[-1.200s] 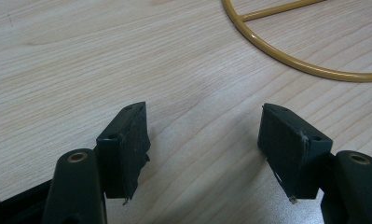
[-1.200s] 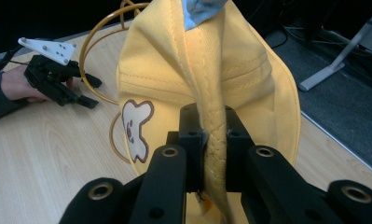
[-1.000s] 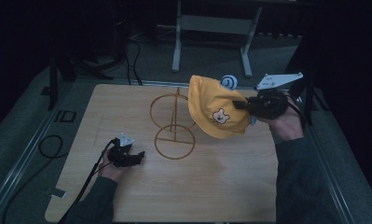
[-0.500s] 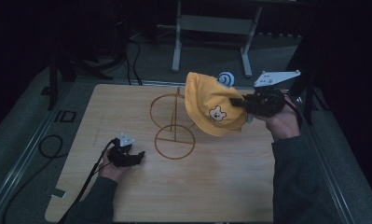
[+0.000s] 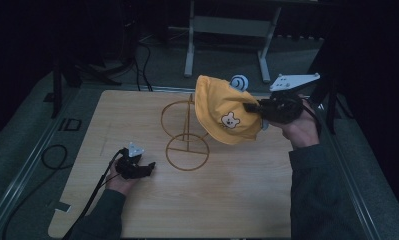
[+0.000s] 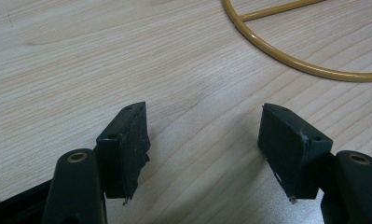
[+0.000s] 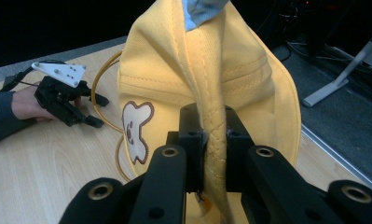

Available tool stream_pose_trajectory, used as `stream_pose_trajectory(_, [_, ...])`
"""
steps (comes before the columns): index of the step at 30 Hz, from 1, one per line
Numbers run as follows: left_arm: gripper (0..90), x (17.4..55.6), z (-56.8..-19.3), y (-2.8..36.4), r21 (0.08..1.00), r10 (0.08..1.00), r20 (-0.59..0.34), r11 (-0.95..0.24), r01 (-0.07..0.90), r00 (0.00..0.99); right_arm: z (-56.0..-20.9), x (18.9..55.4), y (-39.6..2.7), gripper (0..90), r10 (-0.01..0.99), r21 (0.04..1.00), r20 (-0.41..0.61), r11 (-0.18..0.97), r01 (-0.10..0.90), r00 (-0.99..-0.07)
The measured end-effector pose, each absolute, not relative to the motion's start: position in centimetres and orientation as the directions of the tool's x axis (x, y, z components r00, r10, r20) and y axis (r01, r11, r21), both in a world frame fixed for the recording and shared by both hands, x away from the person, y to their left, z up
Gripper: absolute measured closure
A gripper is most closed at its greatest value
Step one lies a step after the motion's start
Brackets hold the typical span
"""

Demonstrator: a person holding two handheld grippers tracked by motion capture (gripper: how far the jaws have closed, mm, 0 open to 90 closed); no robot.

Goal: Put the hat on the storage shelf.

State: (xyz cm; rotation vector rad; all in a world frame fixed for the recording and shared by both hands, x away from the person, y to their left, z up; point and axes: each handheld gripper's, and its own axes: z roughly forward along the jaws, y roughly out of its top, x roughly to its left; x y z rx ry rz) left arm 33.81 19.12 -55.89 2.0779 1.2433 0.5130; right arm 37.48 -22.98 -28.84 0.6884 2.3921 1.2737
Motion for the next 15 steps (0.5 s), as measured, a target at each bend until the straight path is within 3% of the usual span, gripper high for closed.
stream_pose_trajectory(15, [33.7,33.81,-55.89,19.11,0.705,0.881,0.0,-0.335,0.625,0.473,-28.51,37.54,-22.25,82.4,0.537,0.857,-0.049,0.456,0.241,-0.842])
